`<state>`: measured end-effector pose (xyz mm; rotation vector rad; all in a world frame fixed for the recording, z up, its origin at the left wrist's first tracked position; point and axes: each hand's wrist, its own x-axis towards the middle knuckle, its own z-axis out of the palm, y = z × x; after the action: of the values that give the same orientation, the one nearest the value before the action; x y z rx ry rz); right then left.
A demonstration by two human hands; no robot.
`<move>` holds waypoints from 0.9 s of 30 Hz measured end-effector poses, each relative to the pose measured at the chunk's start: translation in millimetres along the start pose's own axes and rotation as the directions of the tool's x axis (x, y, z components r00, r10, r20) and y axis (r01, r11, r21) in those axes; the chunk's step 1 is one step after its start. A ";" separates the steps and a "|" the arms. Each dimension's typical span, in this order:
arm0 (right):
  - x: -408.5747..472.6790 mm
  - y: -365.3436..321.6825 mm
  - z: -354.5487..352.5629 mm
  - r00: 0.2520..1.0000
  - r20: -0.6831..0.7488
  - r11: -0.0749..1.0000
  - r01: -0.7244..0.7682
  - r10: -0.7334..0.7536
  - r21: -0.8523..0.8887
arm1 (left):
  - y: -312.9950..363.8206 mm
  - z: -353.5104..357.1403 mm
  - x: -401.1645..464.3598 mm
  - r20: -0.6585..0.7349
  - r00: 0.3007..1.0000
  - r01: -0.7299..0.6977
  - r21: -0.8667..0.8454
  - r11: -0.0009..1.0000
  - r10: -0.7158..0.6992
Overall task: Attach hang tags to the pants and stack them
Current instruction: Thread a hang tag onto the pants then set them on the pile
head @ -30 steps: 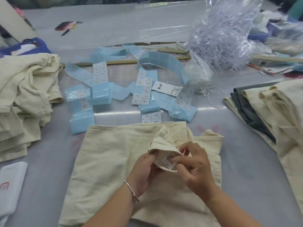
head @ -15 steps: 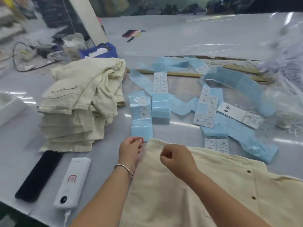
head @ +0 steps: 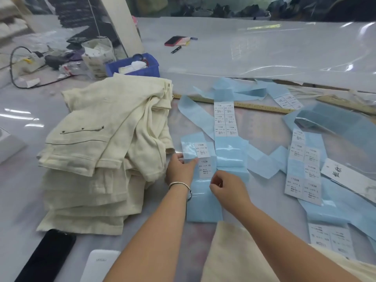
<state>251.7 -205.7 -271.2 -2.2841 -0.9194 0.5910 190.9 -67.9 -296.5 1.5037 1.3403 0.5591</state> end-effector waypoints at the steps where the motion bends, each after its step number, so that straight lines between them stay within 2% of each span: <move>1: 4.4 -2.7 0.6 1.000 -0.005 1.000 0.012 -0.012 0.005 | 2.2 0.1 3.6 0.020 1.000 -0.017 -0.033 0.999 0.018; 4: 16.4 -8.9 -0.5 0.987 -0.144 0.994 0.077 -0.065 0.076 | 5.6 -2.2 8.1 0.141 0.988 -0.030 -0.216 0.976 0.062; 7: 26.4 -14.1 -7.3 0.934 -0.312 0.979 0.198 -0.173 0.050 | 9.2 -11.4 7.4 0.290 0.956 0.094 -0.418 0.904 0.034; 11: 41.6 -19.9 -18.8 0.897 -0.313 0.949 0.310 -0.312 -0.057 | 13.8 -23.4 5.3 0.446 0.894 0.243 -0.558 0.793 0.040; 18: 52.1 -25.1 -29.1 0.871 -0.291 0.916 0.399 -0.396 -0.052 | 23.0 -32.8 -2.6 0.532 0.846 0.373 -0.555 0.744 -0.028; 24: 48.3 -26.1 -30.4 0.742 -0.380 0.831 0.525 -0.552 -0.183 | 26.8 -35.8 -6.8 0.510 0.856 0.400 -0.540 0.740 -0.090; 27: 44.9 -26.3 -29.3 0.704 -0.393 0.804 0.551 -0.591 -0.222 | 26.8 -38.0 -9.6 0.507 0.858 0.391 -0.545 0.742 -0.080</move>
<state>286.5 -168.3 -240.3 -1.9089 -1.3417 -0.2515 168.4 -59.6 -255.5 0.7999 0.8266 0.3935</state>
